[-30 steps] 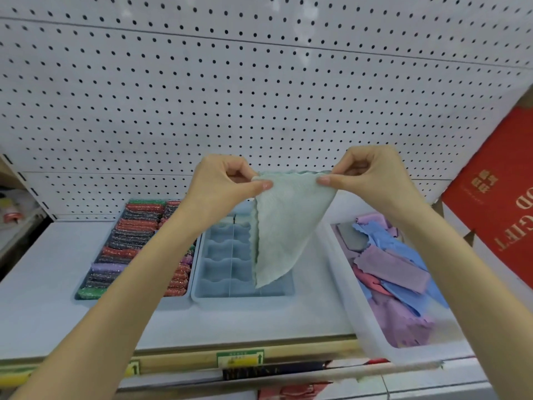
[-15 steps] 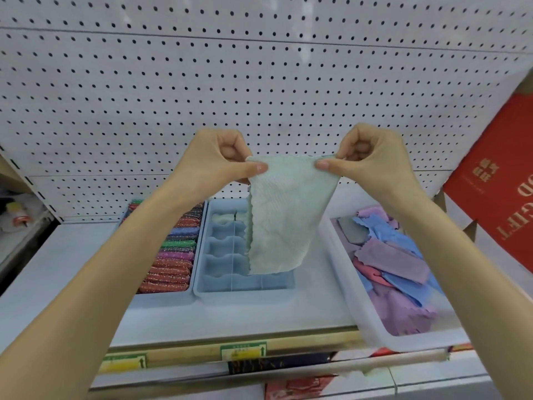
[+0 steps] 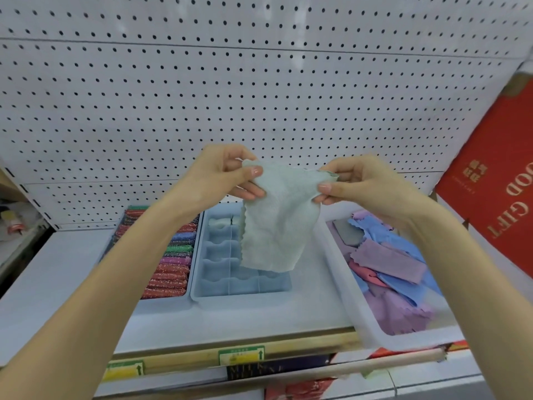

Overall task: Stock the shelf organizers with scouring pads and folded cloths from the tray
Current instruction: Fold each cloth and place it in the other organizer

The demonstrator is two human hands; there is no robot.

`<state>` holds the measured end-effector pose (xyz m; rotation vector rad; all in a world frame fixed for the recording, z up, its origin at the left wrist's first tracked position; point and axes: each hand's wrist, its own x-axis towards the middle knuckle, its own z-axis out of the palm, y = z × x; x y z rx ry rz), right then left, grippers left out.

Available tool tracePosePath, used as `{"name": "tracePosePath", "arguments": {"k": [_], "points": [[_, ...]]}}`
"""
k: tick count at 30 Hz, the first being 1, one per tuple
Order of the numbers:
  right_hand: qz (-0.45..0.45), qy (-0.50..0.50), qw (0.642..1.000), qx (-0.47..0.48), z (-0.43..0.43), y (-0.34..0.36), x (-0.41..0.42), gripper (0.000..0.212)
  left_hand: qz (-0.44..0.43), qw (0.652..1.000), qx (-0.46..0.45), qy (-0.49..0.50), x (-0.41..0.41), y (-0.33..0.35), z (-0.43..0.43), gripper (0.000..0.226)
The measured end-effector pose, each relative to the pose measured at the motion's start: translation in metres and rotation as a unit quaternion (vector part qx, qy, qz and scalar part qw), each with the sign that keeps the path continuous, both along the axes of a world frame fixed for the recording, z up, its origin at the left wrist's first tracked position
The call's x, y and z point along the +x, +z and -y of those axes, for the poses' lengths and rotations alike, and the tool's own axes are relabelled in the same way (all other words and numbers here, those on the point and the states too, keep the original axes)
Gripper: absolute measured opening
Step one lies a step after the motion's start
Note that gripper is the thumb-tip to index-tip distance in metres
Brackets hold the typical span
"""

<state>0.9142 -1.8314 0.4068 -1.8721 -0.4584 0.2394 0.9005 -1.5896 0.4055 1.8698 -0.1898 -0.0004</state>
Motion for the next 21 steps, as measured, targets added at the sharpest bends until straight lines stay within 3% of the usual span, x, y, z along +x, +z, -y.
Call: {"name": "tracePosePath", "arguments": {"k": [10, 15, 21], "points": [[0.08, -0.108, 0.991, -0.011, -0.008, 0.008, 0.004, 0.007, 0.066, 0.997, -0.001, 0.037, -0.002, 0.004, -0.002, 0.01], [0.1, -0.11, 0.989, -0.009, -0.013, 0.007, 0.006, 0.008, 0.05, 0.998, -0.038, 0.029, -0.003, 0.001, -0.003, 0.005], [0.1, -0.087, 0.991, -0.025, -0.012, 0.008, 0.009, 0.011, 0.055, 0.998, -0.011, 0.024, -0.001, 0.001, -0.005, 0.002]]}}
